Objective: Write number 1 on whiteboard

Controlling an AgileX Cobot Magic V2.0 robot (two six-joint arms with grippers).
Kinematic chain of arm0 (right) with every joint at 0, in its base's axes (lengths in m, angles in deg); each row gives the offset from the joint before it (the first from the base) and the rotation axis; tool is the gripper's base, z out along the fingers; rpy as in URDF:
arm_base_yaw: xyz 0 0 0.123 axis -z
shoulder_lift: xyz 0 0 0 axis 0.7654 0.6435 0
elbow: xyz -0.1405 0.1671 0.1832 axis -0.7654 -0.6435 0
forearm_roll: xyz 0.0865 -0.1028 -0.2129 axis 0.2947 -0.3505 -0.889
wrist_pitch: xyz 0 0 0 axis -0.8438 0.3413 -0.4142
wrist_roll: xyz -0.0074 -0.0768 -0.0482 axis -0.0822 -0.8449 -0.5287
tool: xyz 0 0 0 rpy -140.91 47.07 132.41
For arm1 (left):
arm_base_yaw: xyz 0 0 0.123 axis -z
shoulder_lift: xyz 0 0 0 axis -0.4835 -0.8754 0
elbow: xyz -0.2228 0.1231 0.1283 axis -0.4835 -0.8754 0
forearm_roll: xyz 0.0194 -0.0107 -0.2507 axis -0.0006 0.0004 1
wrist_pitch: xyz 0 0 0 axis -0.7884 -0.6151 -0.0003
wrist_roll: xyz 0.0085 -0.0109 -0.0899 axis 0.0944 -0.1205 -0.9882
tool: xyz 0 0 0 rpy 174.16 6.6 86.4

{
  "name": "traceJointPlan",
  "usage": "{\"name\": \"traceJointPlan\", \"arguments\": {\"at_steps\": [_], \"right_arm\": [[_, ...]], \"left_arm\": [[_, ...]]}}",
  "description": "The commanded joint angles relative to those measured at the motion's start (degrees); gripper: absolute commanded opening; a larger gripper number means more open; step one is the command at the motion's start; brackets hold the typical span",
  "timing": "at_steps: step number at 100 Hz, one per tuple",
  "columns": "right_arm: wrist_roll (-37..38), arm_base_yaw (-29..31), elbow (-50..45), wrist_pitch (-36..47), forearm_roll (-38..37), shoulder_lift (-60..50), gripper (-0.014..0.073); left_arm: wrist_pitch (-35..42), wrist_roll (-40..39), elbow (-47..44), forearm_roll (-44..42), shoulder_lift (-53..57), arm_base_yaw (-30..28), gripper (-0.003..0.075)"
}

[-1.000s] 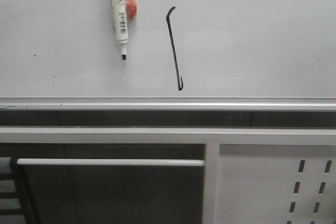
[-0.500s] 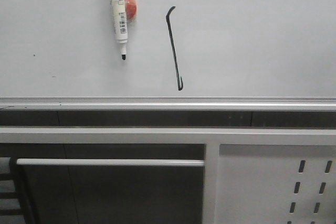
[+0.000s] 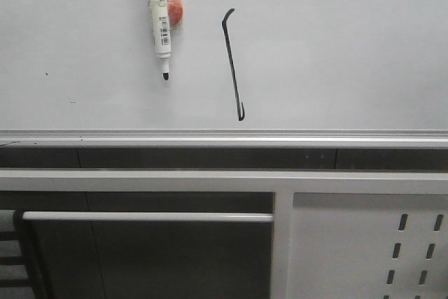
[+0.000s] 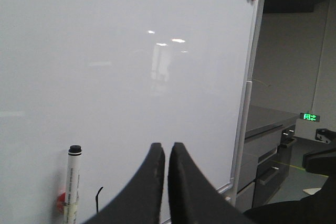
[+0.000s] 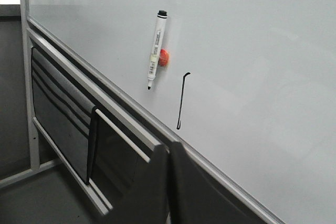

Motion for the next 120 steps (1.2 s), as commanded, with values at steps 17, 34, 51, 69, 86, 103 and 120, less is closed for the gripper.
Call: {"name": "traceJointPlan", "arguments": {"at_steps": [17,34,51,69,86,103,120], "right_arm": [[0.04,0.30,1.04,3.85,1.07,0.89,-0.0071],[0.04,0.30,1.04,3.85,1.07,0.89,-0.0071],[0.04,0.30,1.04,3.85,1.07,0.89,-0.0071],[0.04,0.30,1.04,3.71,1.07,0.89,-0.0071],[0.04,0.30,1.04,3.70,1.07,0.89,-0.0071],[0.04,0.30,1.04,3.70,1.07,0.89,-0.0071],[0.04,0.30,1.04,3.70,1.07,0.89,-0.0071]], "left_arm": [[4.83,-3.22,-2.47,-21.39,-1.27,-3.95,-0.0018],[3.97,-23.90,-8.31,-32.98,0.88,-18.45,-0.0018],[-10.24,-27.86,-12.78,-33.08,10.49,-33.54,-0.0018],[-27.44,-28.34,-15.33,-33.35,15.37,-47.68,-0.0018],[-29.49,-28.72,-17.57,-30.95,15.50,-56.61,-0.0018],[-27.50,-28.72,-20.55,-30.70,15.50,-58.97,-0.0018],[-25.53,-28.72,-21.15,-36.49,15.50,-58.97,-0.0018]]}}
